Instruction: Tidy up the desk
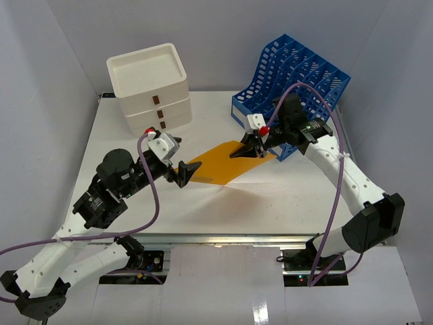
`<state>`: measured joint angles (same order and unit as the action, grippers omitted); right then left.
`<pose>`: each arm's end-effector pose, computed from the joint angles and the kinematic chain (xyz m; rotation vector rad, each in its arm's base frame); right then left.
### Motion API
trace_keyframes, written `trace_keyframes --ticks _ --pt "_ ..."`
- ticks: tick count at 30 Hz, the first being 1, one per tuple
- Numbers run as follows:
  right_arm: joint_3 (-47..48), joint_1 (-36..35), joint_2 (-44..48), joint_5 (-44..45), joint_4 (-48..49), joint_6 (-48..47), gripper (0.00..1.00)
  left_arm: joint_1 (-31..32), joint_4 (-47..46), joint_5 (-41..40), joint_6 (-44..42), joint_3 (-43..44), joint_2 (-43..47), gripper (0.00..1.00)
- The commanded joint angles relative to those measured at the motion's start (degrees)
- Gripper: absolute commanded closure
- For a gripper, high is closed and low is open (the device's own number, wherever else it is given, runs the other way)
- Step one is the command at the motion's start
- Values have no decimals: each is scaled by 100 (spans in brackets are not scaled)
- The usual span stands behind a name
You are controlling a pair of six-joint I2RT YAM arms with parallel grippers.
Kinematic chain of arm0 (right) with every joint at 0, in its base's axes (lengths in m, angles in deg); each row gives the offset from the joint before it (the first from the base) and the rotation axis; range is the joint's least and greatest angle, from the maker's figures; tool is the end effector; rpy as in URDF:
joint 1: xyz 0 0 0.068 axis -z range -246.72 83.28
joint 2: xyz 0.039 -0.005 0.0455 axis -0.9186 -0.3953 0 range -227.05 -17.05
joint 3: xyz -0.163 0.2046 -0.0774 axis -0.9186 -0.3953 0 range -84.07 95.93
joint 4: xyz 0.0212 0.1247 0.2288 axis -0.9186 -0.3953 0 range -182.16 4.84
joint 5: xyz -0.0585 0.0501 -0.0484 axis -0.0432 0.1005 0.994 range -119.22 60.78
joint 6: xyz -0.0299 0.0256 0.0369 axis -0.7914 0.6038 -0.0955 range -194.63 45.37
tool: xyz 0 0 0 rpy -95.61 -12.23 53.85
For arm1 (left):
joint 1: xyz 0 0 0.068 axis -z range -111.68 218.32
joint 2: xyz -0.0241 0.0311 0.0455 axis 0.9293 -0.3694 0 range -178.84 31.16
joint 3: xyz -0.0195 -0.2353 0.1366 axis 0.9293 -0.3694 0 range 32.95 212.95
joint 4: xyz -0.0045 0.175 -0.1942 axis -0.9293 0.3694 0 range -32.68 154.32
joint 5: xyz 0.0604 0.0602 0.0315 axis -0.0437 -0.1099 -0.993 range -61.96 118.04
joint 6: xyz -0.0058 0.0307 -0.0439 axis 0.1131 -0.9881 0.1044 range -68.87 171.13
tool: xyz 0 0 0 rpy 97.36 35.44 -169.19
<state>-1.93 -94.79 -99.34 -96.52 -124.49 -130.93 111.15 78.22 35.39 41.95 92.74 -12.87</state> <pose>0.2471 0.1688 0.3787 -1.6706 0.9794 0.9801 0.1132 -0.1111 0.4115 0.8283 1.4722 -0.5498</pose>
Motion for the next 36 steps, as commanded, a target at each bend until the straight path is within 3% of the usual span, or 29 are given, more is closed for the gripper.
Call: trace_keyframes --ticks 1,6,13,19,26,36 --pt "-109 39 251 -124 78 4 92 -20 -567 -629 283 398 385 2" --pt "-221 54 275 -27 109 28 92 -20 -677 -1484 782 167 901 2" --pt "-119 303 435 6 502 632 92 -14 -1152 -2069 1900 -1745 2583 2" --pt "59 514 496 -3 686 989 92 -20 -1645 -1972 2284 -2944 3532 2" --pt "67 677 547 -137 1289 1744 92 -20 -2440 -1405 2034 -3417 3326 2" --pt "149 848 587 -267 1354 1943 92 -20 -3428 -1196 1867 -3994 3160 2"
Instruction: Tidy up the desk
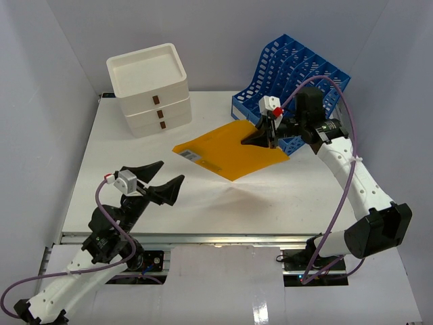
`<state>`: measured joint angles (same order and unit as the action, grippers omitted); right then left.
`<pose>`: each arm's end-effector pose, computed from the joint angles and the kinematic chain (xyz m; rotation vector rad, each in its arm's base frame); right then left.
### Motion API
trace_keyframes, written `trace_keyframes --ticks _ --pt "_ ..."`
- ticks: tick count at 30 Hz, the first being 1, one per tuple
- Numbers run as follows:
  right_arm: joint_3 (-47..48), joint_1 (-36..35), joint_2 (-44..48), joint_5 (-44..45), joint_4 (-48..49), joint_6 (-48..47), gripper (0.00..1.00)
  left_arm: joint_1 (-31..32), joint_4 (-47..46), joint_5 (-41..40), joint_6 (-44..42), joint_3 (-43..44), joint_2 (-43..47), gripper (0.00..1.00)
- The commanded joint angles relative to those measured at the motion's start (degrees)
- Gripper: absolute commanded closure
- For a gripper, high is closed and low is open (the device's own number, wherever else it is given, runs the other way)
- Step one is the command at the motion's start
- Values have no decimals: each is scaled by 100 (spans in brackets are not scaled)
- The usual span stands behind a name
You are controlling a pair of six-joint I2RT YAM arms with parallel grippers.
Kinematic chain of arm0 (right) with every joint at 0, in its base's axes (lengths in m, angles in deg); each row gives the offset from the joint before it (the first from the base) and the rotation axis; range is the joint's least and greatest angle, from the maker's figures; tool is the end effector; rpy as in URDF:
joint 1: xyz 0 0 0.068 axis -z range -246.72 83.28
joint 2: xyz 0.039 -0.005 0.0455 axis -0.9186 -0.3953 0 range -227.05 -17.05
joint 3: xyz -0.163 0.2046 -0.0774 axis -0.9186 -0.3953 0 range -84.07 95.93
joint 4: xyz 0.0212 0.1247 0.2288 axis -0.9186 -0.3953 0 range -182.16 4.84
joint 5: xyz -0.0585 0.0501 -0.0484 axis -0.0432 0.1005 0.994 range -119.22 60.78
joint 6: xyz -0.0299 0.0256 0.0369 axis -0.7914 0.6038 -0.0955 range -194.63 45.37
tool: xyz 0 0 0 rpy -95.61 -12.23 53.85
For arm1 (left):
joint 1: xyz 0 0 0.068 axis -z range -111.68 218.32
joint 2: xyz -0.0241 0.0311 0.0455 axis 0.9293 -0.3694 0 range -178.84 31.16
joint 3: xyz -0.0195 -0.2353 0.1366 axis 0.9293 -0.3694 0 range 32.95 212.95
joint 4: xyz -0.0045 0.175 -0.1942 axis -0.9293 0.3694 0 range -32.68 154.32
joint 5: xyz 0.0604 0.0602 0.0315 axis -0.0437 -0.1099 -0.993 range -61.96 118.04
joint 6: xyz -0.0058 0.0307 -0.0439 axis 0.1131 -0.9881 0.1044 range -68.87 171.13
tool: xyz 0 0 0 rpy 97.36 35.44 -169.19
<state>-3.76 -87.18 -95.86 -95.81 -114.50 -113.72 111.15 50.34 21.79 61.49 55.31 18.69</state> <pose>0.2604 0.1319 0.3977 -1.4533 1.1615 0.9523 0.0745 -0.0637 0.3035 0.2735 1.2837 -0.7261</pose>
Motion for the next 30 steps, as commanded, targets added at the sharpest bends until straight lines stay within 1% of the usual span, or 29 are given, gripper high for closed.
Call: trace_keyframes --ticks 1,4,7,10,12,15,18,21,23,26,30 --pt "335 98 247 -361 376 255 92 -20 -717 173 -88 -323 13 2" --pt "329 137 304 -430 604 463 92 -20 -1084 253 -115 -606 -42 2" --pt "339 154 334 -520 753 697 92 -20 -1660 424 -131 -904 -310 2" --pt "285 163 379 -581 896 868 92 -20 -2248 616 -173 -1096 -766 2" --pt "225 165 442 -612 1003 969 92 -20 -2619 913 -228 -1129 -1144 2" --pt "187 183 491 -701 1094 1095 92 -20 -3020 899 -344 -1111 -1541 2" --pt "191 192 537 -824 1124 1183 92 -20 -3593 876 -732 -1190 -1929 2" --pt "161 197 644 -917 1132 1236 92 -20 -3866 872 -1078 -1132 -2219 2" --pt "127 200 723 -1018 1132 1270 92 -20 -4058 1005 -1303 -1078 -2387 2" --pt "54 201 834 -1156 1141 1333 92 -30 -4223 1270 -1397 -941 -2677 2" --pt "-53 209 980 -1304 1259 1460 92 -72 -4330 1412 -1420 -829 -2902 2"
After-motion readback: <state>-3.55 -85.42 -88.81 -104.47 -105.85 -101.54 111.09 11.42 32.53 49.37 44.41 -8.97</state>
